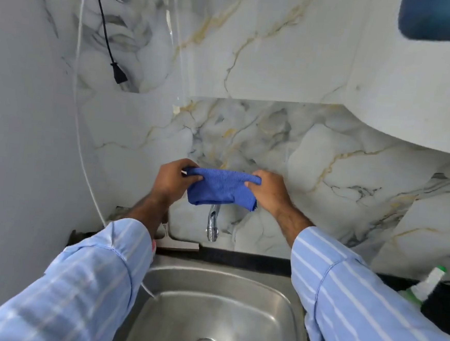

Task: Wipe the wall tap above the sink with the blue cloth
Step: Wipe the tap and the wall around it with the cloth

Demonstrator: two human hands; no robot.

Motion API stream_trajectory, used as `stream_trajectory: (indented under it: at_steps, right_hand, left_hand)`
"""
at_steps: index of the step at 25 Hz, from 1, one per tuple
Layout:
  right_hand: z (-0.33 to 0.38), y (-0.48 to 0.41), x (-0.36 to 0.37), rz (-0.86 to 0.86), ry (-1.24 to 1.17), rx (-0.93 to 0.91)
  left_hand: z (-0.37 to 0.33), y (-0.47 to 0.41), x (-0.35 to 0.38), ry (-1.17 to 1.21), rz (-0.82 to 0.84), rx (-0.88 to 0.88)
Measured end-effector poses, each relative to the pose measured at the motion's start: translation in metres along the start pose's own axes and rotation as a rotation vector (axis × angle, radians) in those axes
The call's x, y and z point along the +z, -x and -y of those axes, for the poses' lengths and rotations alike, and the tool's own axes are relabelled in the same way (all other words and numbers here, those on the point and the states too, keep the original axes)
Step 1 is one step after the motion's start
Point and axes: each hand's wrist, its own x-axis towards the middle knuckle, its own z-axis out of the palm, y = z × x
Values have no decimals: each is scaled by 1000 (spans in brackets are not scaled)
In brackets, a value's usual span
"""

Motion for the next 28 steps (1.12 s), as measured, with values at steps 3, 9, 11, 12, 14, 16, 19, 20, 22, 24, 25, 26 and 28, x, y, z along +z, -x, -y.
stream_trajectory:
  at_steps: [3, 9, 11, 12, 14, 16, 19, 20, 22, 24, 25, 26, 28]
  right_hand:
    - [-17, -16, 34, -33, 9, 73]
    - [-25, -9, 72, -223, 574, -346]
    - [-24, -9, 88, -39, 622, -670]
    - [-23, -9, 92, 97, 542, -692]
    - [-25, -13, 95, 253, 380, -623]
    - [-28, -19, 95, 246, 353, -639]
    - [-14, -32, 100, 406, 352, -649]
    - [-7, -38, 103, 497, 372, -633]
    - [6, -46, 112, 627, 485, -616]
    - [2, -44, 122, 606, 454, -623]
    - [-5, -41, 124, 563, 373, -621]
    - [-12, -34, 124, 517, 273, -602]
    - [-29, -19, 122, 445, 8, -465]
  left_hand:
    - [22, -26, 23, -48, 28, -1]
    - [51, -49, 60, -216, 104, 20]
    - [54, -46, 64, -283, 108, 35]
    - [53, -44, 62, -292, 64, 85]
    - [49, -50, 48, -304, -161, 339]
    - [35, -75, 32, -442, -403, 710]
    - [14, -119, 21, -760, -418, 1067]
    - [13, -127, 23, -833, -408, 1090]
    - [20, -135, 28, -903, -456, 1090]
    - [27, -141, 32, -919, -492, 1091]
    - [28, -144, 32, -919, -500, 1098]
    - [28, -146, 33, -919, -510, 1104]
    - [30, -150, 35, -919, -529, 1117]
